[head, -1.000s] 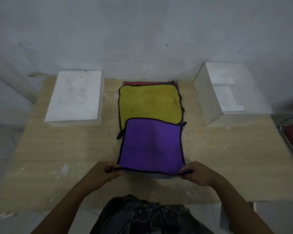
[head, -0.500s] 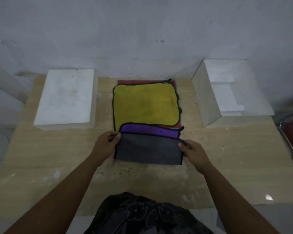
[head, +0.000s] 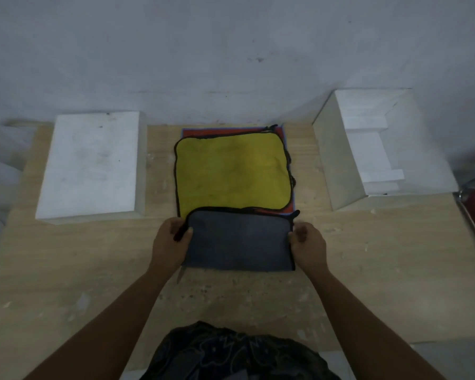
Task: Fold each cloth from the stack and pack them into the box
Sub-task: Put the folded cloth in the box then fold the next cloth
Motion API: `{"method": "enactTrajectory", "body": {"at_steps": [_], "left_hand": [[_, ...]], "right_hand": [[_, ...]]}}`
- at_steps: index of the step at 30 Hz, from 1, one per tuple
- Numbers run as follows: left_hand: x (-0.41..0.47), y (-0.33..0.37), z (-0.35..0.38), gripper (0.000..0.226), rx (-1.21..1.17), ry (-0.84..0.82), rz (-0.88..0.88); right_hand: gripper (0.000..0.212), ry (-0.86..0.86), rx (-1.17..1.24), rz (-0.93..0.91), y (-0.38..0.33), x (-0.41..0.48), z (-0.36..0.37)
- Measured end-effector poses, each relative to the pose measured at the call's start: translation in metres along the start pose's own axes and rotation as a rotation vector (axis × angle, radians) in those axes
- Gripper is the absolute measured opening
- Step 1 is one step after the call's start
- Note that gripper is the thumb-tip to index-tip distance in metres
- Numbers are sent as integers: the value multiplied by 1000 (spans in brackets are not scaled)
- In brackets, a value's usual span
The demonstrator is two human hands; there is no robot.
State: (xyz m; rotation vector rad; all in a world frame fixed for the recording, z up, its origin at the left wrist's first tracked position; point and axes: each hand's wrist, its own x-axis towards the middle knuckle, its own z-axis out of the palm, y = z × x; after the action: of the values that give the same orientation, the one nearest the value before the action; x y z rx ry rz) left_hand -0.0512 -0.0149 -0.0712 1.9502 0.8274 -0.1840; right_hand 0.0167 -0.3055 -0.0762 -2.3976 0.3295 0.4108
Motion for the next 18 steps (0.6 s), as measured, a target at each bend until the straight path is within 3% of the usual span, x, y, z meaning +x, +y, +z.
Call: {"method": "enactTrajectory", "body": {"at_steps": [6,10,13,18], "left_hand": [[-35,-33,11,12,142,-27,125],[-43,-34,12,33,200,-83,23],[-49,-31,7,25,76,-141,-82],[-68,-42,-8,25,-164,-155,-132]], "right_hand": [[32,-144,-165,156,15,-36,9],[30,-140,-172,114,19,-49,11],[27,-92,-77,103,19,-59,8],[16,-108,425,161,22,-84,-9]]}}
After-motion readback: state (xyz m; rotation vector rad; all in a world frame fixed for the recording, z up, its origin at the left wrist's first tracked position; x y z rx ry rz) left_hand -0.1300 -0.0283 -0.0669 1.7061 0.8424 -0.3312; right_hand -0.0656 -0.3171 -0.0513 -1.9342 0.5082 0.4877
